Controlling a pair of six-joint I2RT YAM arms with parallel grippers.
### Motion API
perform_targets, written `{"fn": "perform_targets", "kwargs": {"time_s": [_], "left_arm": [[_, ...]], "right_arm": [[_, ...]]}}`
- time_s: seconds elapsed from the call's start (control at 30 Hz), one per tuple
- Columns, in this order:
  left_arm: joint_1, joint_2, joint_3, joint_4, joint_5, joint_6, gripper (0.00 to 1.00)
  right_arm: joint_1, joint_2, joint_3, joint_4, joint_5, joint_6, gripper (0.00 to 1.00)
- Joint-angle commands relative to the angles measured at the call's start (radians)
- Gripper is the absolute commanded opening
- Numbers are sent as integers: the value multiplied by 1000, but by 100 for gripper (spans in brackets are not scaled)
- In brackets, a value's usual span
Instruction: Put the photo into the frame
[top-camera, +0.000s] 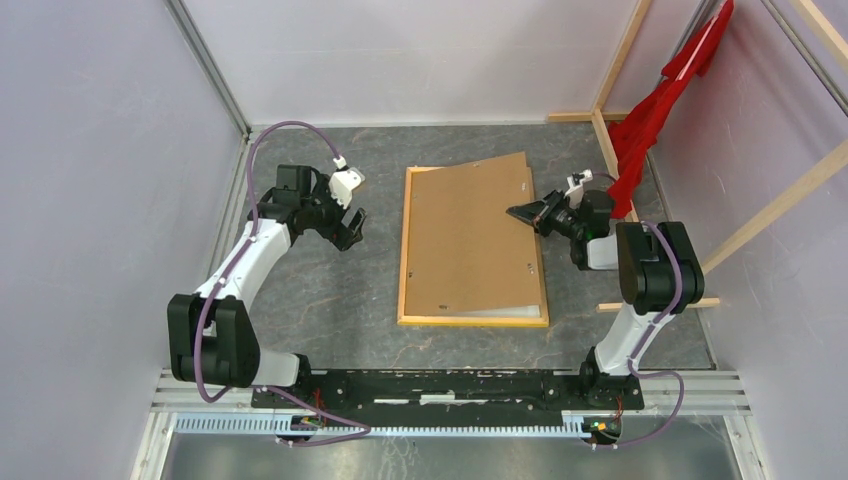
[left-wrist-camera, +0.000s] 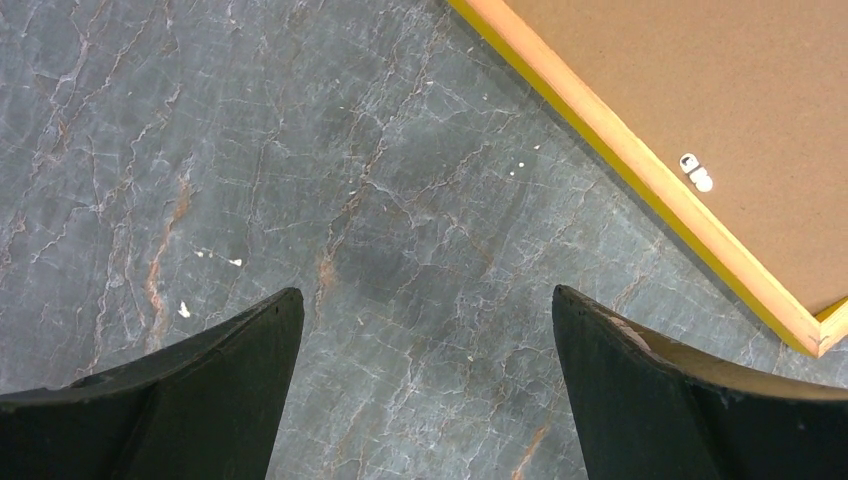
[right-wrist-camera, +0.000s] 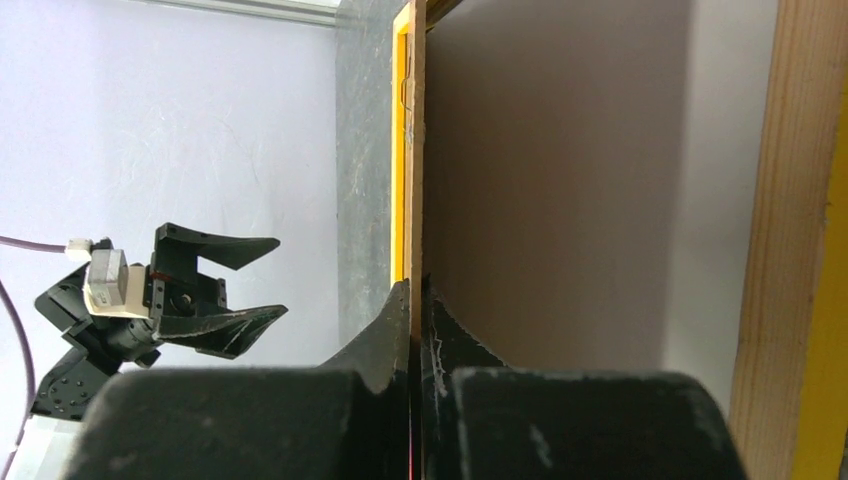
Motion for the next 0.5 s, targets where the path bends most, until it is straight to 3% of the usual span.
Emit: {"fn": "perform_targets", "kwargs": {"time_s": [0.0, 0.27, 0.47], "left_arm": [[-3, -1, -5, -2, -11, 48, 100], [-3, -7, -24, -2, -20, 64, 100], [-3, -16, -34, -2, -30, 75, 100]], "right_arm": [[50, -4, 38, -4, 14, -85, 0], [106, -30, 69, -187, 91, -212, 18], [163, -71, 114, -406, 229, -340, 48]]}}
